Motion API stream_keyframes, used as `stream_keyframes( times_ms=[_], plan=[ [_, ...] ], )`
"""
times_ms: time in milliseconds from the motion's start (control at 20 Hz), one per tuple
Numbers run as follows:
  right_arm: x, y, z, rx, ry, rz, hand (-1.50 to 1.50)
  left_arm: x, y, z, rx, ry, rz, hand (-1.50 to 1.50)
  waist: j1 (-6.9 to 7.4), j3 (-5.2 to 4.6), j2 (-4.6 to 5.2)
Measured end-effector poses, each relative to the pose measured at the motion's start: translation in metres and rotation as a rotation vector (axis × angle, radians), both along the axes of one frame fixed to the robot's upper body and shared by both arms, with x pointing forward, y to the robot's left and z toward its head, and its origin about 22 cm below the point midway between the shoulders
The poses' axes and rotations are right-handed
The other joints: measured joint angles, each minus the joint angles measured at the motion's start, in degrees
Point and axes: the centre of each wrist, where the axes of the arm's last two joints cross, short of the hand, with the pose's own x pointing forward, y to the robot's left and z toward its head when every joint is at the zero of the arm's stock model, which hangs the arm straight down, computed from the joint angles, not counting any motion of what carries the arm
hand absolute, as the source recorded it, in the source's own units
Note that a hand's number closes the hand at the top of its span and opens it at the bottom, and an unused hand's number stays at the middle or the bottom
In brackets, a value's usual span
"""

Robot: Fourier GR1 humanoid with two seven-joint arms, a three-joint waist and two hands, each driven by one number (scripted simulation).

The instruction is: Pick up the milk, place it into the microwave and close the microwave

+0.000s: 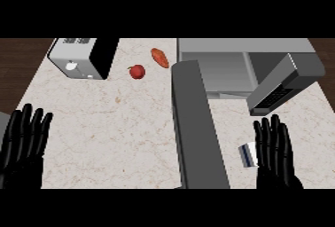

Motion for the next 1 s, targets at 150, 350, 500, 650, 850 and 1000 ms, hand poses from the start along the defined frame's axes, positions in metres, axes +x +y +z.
stream_keyframes(
  times_ms=[150,350,500,650,850,1000],
  plan=[
    [0.001,0.0,-0.006,-0.016,0.0,-0.048,-1.5,-0.015,0.006,-0.008,0.001,0.002,-0.003,-1.5,0.09,0.0,-0.03],
    [-0.001,0.0,-0.014,-0.062,0.0,-0.145,-1.5,-0.026,0.003,-0.01,-0.003,0.007,0.0,-1.5,0.06,-0.01,-0.06],
    [0.001,-0.001,-0.021,-0.089,0.003,-0.213,-1.5,-0.037,0.0,-0.013,-0.004,0.007,0.001,-1.5,0.14,-0.01,-0.09],
    [0.006,-0.008,-0.028,-0.109,0.003,-0.257,-1.5,-0.041,0.003,-0.015,-0.002,0.007,0.005,-1.5,0.08,0.01,-0.14],
    [0.007,-0.014,-0.041,-0.111,0.014,-0.317,-1.5,-0.048,0.001,-0.019,-0.001,0.019,0.002,-1.5,0.06,-0.06,-0.15],
    [0.012,-0.024,-0.054,-0.112,0.028,-0.34,-1.5,-0.053,-0.001,-0.016,0.006,0.018,0.003,-1.5,0.07,-0.08,-0.17]
  ],
)
